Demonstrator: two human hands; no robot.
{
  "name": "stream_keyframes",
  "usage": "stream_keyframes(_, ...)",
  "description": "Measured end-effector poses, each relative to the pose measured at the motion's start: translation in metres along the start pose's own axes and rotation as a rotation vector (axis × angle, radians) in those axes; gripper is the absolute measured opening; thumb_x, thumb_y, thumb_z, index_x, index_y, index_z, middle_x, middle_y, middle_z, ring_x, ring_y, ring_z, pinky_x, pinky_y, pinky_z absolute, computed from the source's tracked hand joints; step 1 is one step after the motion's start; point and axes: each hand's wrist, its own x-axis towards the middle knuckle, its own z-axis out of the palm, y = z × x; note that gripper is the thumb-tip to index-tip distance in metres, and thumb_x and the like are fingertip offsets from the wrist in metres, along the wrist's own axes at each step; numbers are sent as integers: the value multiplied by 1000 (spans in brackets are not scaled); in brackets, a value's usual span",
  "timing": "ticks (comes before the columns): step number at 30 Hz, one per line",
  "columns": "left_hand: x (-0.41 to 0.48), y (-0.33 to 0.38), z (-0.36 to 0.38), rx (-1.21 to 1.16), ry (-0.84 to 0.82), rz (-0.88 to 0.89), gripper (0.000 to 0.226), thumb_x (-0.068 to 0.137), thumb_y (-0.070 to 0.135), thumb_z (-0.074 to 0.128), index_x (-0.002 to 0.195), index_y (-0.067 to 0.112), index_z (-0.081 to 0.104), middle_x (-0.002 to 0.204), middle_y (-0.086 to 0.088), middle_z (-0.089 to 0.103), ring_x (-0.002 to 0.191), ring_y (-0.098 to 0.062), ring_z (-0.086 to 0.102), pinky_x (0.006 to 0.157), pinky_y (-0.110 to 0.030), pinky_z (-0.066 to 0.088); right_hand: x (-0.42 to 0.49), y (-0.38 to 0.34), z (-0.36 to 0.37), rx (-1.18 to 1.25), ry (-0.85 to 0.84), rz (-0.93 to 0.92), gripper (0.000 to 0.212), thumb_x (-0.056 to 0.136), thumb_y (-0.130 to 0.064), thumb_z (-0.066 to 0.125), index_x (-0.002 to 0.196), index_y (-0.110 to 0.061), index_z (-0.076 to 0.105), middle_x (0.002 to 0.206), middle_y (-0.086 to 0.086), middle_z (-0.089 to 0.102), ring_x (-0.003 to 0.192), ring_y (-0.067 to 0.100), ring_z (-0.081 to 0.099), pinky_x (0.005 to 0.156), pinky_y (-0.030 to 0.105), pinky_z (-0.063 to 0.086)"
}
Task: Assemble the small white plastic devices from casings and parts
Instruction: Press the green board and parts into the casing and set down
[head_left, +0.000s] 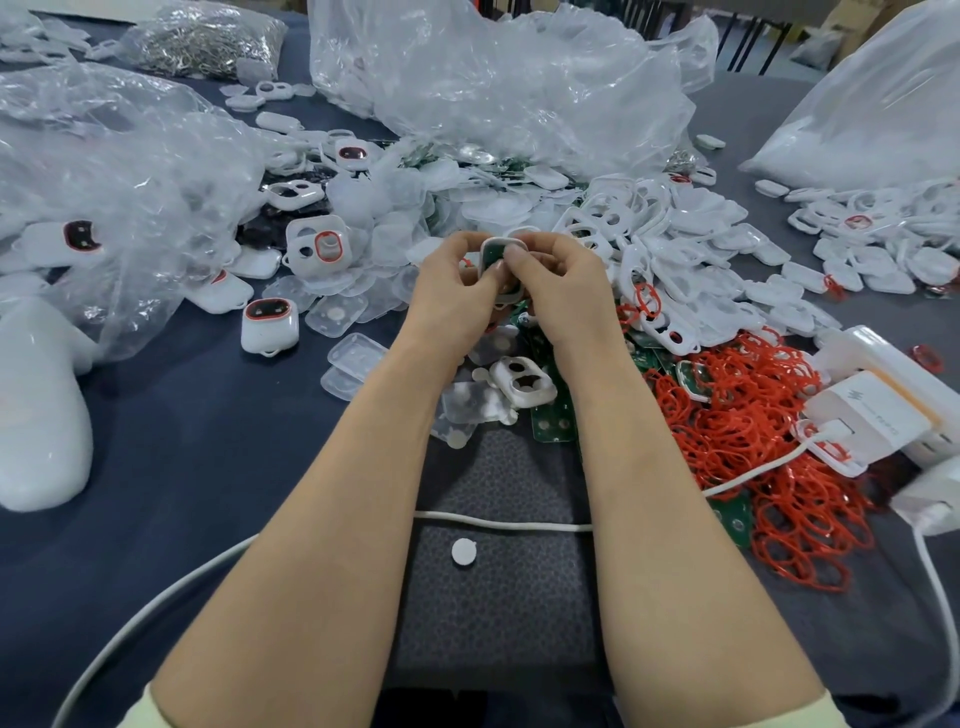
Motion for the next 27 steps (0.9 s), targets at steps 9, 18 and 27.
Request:
stream_keyframes(9, -2, 0, 0, 101, -57, 84, 19, 94, 3, 55, 107, 17, 56, 76, -3, 67, 67, -13, 64, 64, -25, 51, 1, -3, 2, 125, 54, 48, 17, 91, 1, 54, 82, -13, 57, 65, 2, 56, 57, 10, 57, 49, 18, 46)
stream_keyframes(18, -2, -1, 1, 44, -54, 38, 20, 94, 2, 54, 111, 13, 57, 79, -5, 67, 65, -11, 64, 60, -21, 50, 0, -1, 6, 120, 86, 47, 15, 91, 1, 55, 84, -13, 59, 70, 4, 60, 62, 12, 60, 52, 18, 49)
stream_keyframes(27, 0, 0, 1, 46, 2, 45, 21, 93, 3, 55, 107, 18, 58, 87, -13, 69, 73, -21, 67, 65, -31, 53, -1, -5, 7, 88, 73, 42, 10, 91, -3, 57, 88, -11, 62, 73, 2, 64, 62, 9, 62, 52, 16, 48)
